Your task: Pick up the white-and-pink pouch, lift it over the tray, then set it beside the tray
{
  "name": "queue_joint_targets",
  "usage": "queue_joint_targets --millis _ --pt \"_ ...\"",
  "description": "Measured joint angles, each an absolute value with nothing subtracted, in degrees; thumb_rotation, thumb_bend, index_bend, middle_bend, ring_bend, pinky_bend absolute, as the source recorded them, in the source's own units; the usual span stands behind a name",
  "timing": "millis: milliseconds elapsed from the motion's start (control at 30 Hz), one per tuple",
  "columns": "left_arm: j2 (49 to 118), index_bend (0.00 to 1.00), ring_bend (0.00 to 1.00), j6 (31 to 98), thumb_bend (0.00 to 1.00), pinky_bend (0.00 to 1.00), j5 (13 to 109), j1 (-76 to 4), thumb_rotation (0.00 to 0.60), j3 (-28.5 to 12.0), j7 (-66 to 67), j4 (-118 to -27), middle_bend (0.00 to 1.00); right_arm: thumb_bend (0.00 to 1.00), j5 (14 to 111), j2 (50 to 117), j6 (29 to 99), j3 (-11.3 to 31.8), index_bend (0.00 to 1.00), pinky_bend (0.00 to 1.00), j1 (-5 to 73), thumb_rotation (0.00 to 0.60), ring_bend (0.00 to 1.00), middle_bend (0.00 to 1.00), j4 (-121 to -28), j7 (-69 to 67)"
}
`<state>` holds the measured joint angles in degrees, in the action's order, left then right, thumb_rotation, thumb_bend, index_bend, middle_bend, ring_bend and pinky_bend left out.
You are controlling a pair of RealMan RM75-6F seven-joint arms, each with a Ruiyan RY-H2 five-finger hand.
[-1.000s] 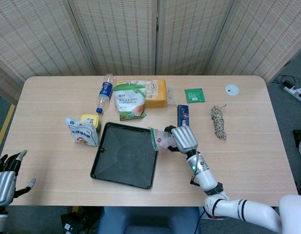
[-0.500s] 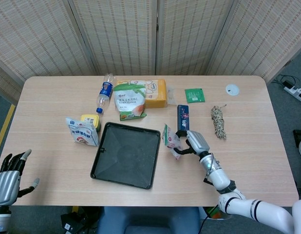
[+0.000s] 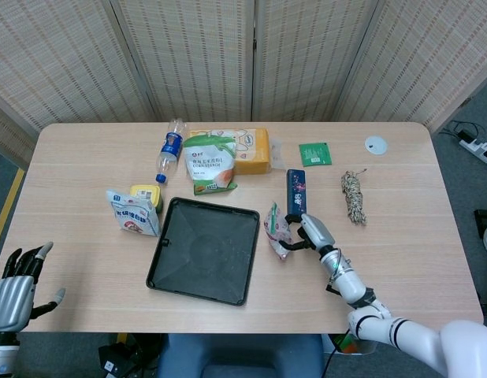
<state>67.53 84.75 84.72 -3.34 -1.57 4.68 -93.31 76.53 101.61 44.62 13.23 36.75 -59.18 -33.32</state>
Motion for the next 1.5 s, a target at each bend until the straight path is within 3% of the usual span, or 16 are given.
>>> queue_joint_targets --millis 133,367,667,1033,1267,1433,1500 --pt "67.5 0.00 0.14 84.8 0.33 0.04 84.8 -3.3 0.600 -1.4 4.8 -93.5 0.14 0.47 78.7 103.5 45.1 12.3 0.76 0.94 37.7 0.600 1.00 0.55 -56.6 -37.3" --pt "67.1 0.00 0.14 85.1 0.33 0.04 84.6 -3.0 0.600 -1.3 4.8 -93.7 0.14 0.47 81.6 104.6 45.8 9.9 0.42 0.86 38.6 0.600 0.96 0.36 -54.6 -42.7" --pt "67.3 0.00 0.14 84.8 0.33 0.04 84.8 -3.3 0.600 -1.3 5.2 -93.9 0.14 0.47 83.5 104.7 48.2 7.6 0.18 0.81 38.2 0.600 0.90 0.22 -53.1 -44.5" --pt "67.3 0.00 0.14 84.5 0.33 0.04 85.0 -3.7 0.600 -1.5 5.6 -94.3 0.14 0.47 84.2 100.5 52.8 6.3 0.11 0.79 35.7 0.600 0.87 0.18 -58.0 -44.4" --pt "67.2 0.00 0.14 84.4 0.33 0.04 85.1 -4.2 0.600 -1.8 6.0 -94.8 0.14 0.47 85.4 94.4 57.7 5.1 0.10 0.78 33.0 0.600 0.86 0.18 -64.9 -42.4" --pt "67.3 0.00 0.14 83.9 0.33 0.04 85.0 -4.9 0.600 -2.3 6.5 -95.3 0.14 0.47 85.5 89.2 61.6 4.3 0.11 0.72 30.2 0.600 0.79 0.24 -70.1 -34.3" --pt "67.6 0.00 0.14 83.9 0.33 0.04 85.1 -5.3 0.600 -2.6 6.8 -95.6 0.14 0.47 84.9 86.7 63.4 3.9 0.12 0.69 28.6 0.600 0.71 0.24 -73.1 -28.5"
